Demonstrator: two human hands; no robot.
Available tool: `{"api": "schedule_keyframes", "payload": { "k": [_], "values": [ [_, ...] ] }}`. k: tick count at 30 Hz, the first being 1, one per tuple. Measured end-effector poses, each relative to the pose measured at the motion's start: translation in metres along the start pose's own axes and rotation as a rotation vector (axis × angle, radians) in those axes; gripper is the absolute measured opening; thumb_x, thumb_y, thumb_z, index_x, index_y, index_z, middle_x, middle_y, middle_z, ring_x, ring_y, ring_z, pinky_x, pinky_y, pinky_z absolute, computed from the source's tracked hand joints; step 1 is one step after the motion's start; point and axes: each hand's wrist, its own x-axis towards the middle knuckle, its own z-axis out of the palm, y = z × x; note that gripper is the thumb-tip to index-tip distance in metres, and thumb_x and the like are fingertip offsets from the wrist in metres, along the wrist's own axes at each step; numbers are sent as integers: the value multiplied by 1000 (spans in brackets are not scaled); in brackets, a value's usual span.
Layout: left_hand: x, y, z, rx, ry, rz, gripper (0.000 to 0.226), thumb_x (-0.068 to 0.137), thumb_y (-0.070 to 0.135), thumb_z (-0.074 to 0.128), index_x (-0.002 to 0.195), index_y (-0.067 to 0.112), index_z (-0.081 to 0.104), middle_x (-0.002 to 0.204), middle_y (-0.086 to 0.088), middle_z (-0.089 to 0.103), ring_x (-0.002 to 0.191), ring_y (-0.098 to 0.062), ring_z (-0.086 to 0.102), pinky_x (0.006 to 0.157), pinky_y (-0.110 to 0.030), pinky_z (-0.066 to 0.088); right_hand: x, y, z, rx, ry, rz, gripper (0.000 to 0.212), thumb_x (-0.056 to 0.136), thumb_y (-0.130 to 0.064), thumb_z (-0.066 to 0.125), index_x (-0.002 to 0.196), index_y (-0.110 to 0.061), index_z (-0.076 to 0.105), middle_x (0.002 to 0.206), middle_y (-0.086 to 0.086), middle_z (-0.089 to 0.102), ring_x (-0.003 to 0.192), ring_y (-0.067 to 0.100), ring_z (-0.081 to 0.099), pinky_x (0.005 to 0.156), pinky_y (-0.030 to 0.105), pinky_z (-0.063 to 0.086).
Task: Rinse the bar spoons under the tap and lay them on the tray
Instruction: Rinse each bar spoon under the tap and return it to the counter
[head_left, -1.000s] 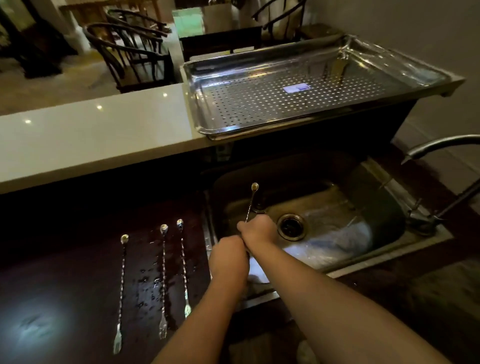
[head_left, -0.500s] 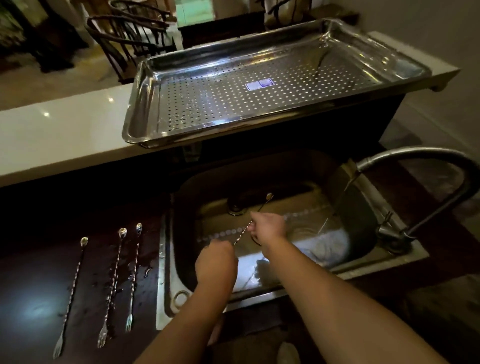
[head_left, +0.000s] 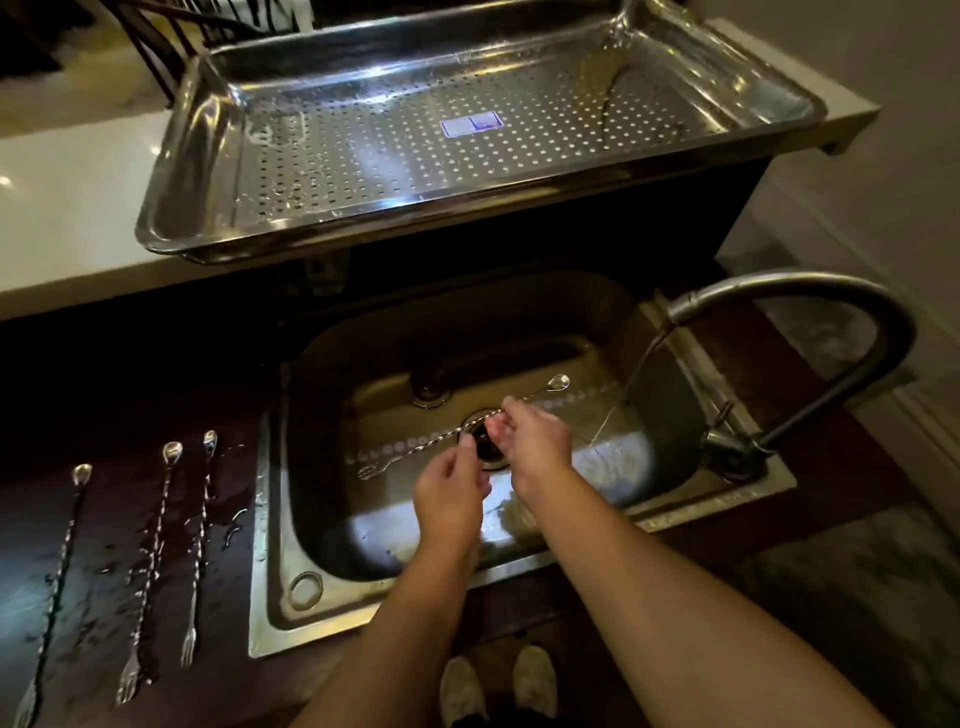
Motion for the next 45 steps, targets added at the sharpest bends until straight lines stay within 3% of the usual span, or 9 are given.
{"api": "schedule_keyframes", "payload": {
  "k": [3, 8, 12, 17, 20, 24, 30, 37, 45],
  "values": [
    [5, -1, 14, -500, -19, -225, 24, 94, 30, 56, 103, 8, 58, 95, -6, 64, 87, -15, 64, 82, -24, 48, -2, 0, -6, 55, 8, 21, 11, 91, -4, 61, 80, -1, 61, 66, 8, 61, 56, 12, 65, 52, 17, 55],
    [10, -1, 33, -753, 17, -255, 10, 94, 15, 57, 91, 6, 56, 101, -15, 61, 82, -15, 64, 77, -22, 54, -2, 0, -17, 115, 93, 38, 13, 90, -4, 62, 78, -1, 61, 66, 9, 61, 53, 13, 64, 49, 18, 53],
    [11, -4, 46, -736, 56, -288, 12, 95, 12, 56, 99, 0, 57, 91, -14, 62, 75, -16, 64, 61, -17, 57, -1, 1, -25, 128, 159, 67, 19, 90, -4, 61, 72, 1, 60, 65, 11, 62, 55, 17, 64, 47, 19, 54],
    [11, -8, 51, -677, 118, -313, 16, 94, 7, 56, 78, 3, 54, 80, -14, 61, 70, -19, 63, 55, -16, 56, 2, 3, -31, 153, 197, 99, 21, 91, -5, 60, 72, 2, 58, 69, 13, 61, 58, 18, 62, 42, 17, 51],
    [10, -10, 53, -658, 136, -318, 14, 93, 4, 56, 80, 2, 55, 88, -19, 61, 70, -20, 63, 63, -21, 58, 4, 4, -35, 159, 219, 115, 21, 91, -4, 60, 71, 3, 57, 69, 13, 61, 58, 18, 62, 42, 17, 51],
    [7, -11, 54, -646, 145, -330, 13, 94, 3, 55, 107, 1, 57, 96, -20, 63, 70, -18, 64, 72, -25, 57, 5, 6, -38, 132, 242, 140, 19, 91, -5, 61, 74, 3, 60, 70, 14, 64, 59, 18, 64, 45, 18, 53],
    [3, -12, 54, -612, 160, -365, 14, 93, 2, 56, 81, 9, 55, 87, -12, 63, 69, -16, 63, 70, -22, 56, 8, 9, -45, 103, 267, 141, 19, 90, -7, 63, 73, 2, 60, 66, 10, 63, 56, 16, 63, 43, 18, 51],
    [-2, -7, 52, -638, 173, -377, 22, 93, 0, 54, 76, 13, 52, 77, -2, 63, 71, -17, 64, 83, -28, 50, 19, -9, -63, 44, 369, 94, 23, 87, -11, 64, 66, -4, 62, 53, 3, 63, 45, 12, 59, 46, 21, 48],
    [-6, -11, 53, -641, 137, -417, 18, 92, -1, 54, 80, 12, 53, 103, -13, 65, 87, -23, 67, 78, -26, 50, 32, -29, -78, -72, 401, 46, 28, 91, -11, 56, 63, -10, 57, 41, -3, 57, 38, 9, 53, 45, 20, 44]
  ]
}}
